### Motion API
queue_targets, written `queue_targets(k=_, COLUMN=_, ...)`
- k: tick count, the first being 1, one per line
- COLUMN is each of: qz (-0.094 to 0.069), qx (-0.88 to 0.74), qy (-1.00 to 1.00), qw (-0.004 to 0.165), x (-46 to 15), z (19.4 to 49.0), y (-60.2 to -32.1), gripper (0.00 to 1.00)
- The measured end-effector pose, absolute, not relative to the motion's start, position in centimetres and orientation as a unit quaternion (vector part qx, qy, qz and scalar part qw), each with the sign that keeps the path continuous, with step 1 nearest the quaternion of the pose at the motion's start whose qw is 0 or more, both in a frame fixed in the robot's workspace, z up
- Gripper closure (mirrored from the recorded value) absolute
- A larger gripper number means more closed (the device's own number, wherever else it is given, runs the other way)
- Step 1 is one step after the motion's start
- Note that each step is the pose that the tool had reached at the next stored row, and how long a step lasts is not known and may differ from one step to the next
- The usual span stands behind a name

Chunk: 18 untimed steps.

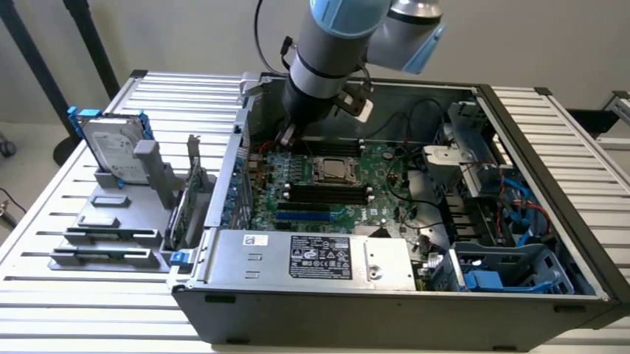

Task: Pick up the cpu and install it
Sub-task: 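Close the cpu cover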

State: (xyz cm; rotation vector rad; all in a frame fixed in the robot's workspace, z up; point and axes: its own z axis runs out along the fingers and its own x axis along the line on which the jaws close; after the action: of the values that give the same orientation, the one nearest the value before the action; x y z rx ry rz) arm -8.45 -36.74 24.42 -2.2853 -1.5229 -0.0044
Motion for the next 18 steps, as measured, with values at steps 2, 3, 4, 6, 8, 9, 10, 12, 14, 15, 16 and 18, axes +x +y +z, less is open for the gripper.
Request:
queue_targets(k=2, qz=-0.003, qx=-0.818, qy=-0.54, qw=0.197, x=-8.6, z=24.66, y=-36.74, gripper=0.89)
queue_targets(k=3, qz=-0.003, qx=-0.819, qy=-0.539, qw=0.197, x=-8.68, z=24.71, y=-36.74, gripper=0.89)
queue_targets(k=4, qz=-0.004, qx=-0.82, qy=-0.537, qw=0.198, x=-8.74, z=24.73, y=-36.74, gripper=0.89)
queue_targets(k=6, qz=-0.007, qx=-0.823, qy=-0.532, qw=0.2, x=-8.86, z=24.75, y=-36.74, gripper=0.89)
queue_targets(k=8, qz=-0.01, qx=-0.826, qy=-0.526, qw=0.202, x=-8.97, z=24.75, y=-36.74, gripper=0.89)
queue_targets(k=9, qz=-0.012, qx=-0.828, qy=-0.522, qw=0.204, x=-9.0, z=24.75, y=-36.74, gripper=0.89)
queue_targets(k=10, qz=-0.014, qx=-0.83, qy=-0.519, qw=0.206, x=-9.04, z=24.75, y=-36.74, gripper=0.89)
queue_targets(k=12, qz=-0.018, qx=-0.833, qy=-0.512, qw=0.209, x=-9.13, z=24.75, y=-36.74, gripper=0.89)
queue_targets(k=14, qz=-0.022, qx=-0.835, qy=-0.506, qw=0.214, x=-9.21, z=24.75, y=-36.74, gripper=0.89)
queue_targets(k=15, qz=-0.024, qx=-0.837, qy=-0.503, qw=0.215, x=-9.23, z=24.75, y=-36.74, gripper=0.89)
queue_targets(k=16, qz=-0.026, qx=-0.838, qy=-0.499, qw=0.217, x=-9.25, z=24.75, y=-36.74, gripper=0.89)
queue_targets(k=18, qz=-0.03, qx=-0.842, qy=-0.492, qw=0.22, x=-9.26, z=24.75, y=-36.74, gripper=0.89)
